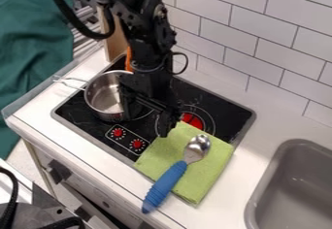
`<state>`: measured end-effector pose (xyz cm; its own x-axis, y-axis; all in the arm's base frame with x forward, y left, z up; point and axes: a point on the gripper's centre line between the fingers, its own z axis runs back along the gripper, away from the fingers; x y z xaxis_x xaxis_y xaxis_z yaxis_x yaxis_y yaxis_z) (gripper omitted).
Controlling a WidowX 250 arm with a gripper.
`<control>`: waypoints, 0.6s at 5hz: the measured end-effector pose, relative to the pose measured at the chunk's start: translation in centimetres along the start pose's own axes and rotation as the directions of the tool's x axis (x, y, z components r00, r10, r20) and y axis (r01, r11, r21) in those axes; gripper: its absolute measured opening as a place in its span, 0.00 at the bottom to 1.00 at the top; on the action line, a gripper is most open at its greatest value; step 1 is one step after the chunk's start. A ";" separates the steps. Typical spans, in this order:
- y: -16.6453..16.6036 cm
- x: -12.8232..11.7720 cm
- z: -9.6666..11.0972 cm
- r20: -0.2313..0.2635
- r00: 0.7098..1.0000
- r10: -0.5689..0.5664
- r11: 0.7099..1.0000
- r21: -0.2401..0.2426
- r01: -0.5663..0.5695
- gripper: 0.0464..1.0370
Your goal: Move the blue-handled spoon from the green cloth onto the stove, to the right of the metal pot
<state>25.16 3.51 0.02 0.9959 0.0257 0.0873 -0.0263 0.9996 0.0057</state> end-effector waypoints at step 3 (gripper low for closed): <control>-1.0 -5.8 -1.6 -0.023 0.997 0.074 0.997 -0.035 -0.075 0.97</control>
<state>19.51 2.33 -2.11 0.9929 0.0999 0.0648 -0.0977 0.9946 -0.0356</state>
